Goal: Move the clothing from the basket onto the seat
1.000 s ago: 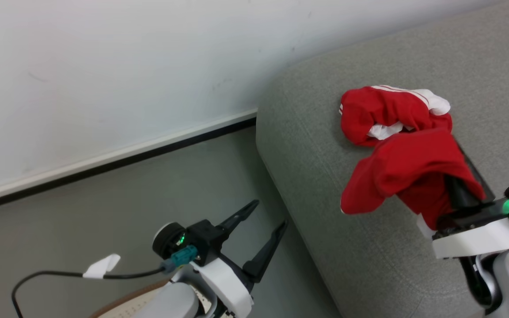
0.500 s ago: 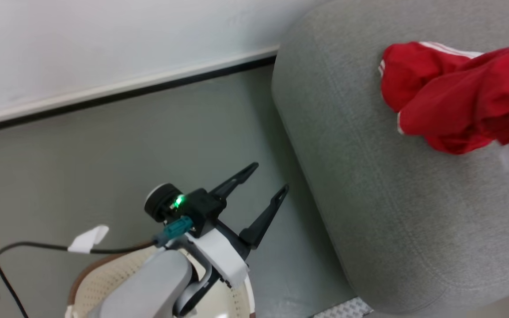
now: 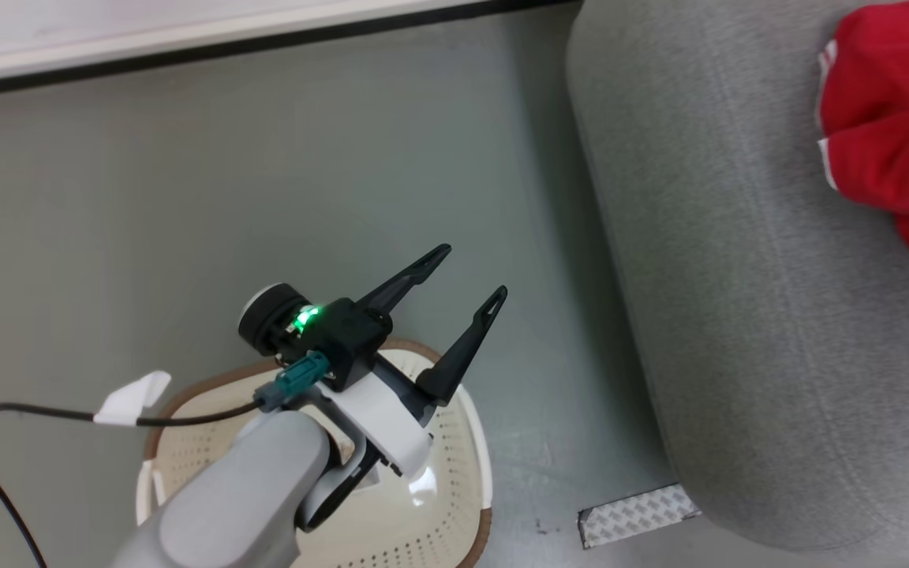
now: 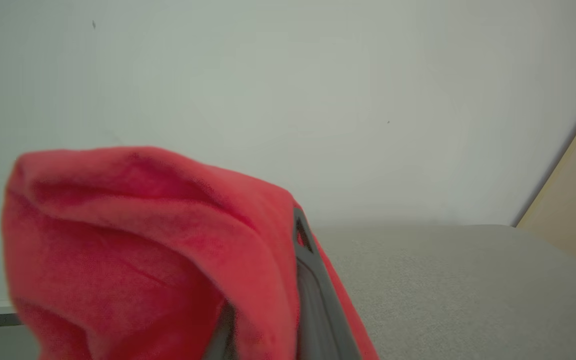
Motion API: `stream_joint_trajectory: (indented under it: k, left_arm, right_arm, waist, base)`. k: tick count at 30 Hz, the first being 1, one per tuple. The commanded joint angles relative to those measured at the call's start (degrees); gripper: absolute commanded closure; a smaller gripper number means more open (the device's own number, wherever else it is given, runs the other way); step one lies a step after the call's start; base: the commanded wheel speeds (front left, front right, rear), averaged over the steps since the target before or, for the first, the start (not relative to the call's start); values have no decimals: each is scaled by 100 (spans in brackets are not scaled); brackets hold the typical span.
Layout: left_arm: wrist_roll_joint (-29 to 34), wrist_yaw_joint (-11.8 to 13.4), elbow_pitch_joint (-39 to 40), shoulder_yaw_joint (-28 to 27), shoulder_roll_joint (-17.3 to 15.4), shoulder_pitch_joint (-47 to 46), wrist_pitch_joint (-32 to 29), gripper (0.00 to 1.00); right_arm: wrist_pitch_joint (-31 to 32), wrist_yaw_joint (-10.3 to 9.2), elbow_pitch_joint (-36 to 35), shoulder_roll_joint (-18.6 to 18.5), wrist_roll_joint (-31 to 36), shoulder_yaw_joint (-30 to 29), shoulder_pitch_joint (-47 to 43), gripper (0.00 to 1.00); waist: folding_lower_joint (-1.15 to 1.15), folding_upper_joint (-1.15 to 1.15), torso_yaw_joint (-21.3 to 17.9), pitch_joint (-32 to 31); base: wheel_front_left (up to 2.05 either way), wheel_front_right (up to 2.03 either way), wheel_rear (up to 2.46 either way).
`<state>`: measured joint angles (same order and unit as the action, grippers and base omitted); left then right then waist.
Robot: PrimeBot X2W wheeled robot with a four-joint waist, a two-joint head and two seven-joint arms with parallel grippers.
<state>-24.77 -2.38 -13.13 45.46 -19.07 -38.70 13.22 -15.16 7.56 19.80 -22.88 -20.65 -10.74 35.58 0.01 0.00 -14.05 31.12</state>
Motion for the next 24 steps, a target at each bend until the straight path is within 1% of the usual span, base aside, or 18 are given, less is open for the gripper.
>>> stream_joint_trajectory:
  k: [1, 6, 9, 13, 15, 17, 18, 19, 20, 21, 22, 24]
  left_arm:
    - [79, 18, -3, 0, -33, -68, 53, 0]
    - [78, 6, -42, 2, 17, -138, 71, 0]
    - [75, 1, -68, -3, 41, -170, 101, 0]
    - [49, -7, -120, -13, 80, -178, 123, 0]
    - [25, -14, -160, -24, 94, -148, 143, 0]
    - [2, -15, -202, -37, 109, -106, 150, 0]
    - [-6, -17, -221, -43, 113, -84, 156, 0]
    - [-16, -20, -234, -52, 118, -72, 159, 0]
    - [-17, -22, -245, -61, 130, -61, 166, 0]
    - [-23, -23, -254, -69, 141, -48, 173, 0]
    - [-29, -26, -268, -78, 156, -30, 180, 0]
    - [-45, -29, -299, -97, 185, 14, 189, 0]
  right_arm:
    - [5, -15, 203, -75, -28, 92, 99, 100]
    - [103, -15, 1104, -392, -232, 528, 404, 100]
    - [371, -15, 1638, -577, -358, 819, 556, 100]
    - [1169, -15, 2260, -749, -780, 1284, 686, 100]
    - [1664, -15, 2448, -787, -1057, 1562, 658, 100]
    - [2032, -14, 2560, -859, -1358, 1748, 666, 100]
    - [2203, -14, 2622, -879, -1456, 1837, 638, 92]
    - [2323, -15, 2646, -913, -1558, 1929, 630, 70]
    - [2387, -15, 2647, -941, -1667, 1992, 633, 54]
    - [2407, -14, 2640, -979, -1720, 2046, 638, 17]
    - [2396, -14, 2645, -1027, -1774, 2102, 637, 0]
    - [2337, -14, 2656, -1093, -1844, 2201, 637, 0]
  waist:
    - [-1, 0, 112, 119]
    - [-1, 0, 195, 216]
    - [-1, 0, 243, 254]
    - [-1, 0, 308, 243]
    - [-1, 0, 324, 201]
    - [-1, 0, 327, 149]
    - [-1, 0, 326, 112]
    - [-1, 0, 326, 81]
    - [-1, 0, 325, 42]
    - [-1, 0, 321, -2]
    - [-1, 0, 318, -53]
    - [-1, 0, 311, -163]
  base:
    - [0, 0, 0]
    - [0, 0, 0]
    - [0, 0, 0]
    - [0, 0, 0]
    - [0, 0, 0]
    - [0, 0, 0]
    - [0, 0, 0]
    - [0, 0, 0]
    - [0, 0, 0]
    - [0, 0, 0]
    - [0, 0, 0]
    - [0, 0, 0]
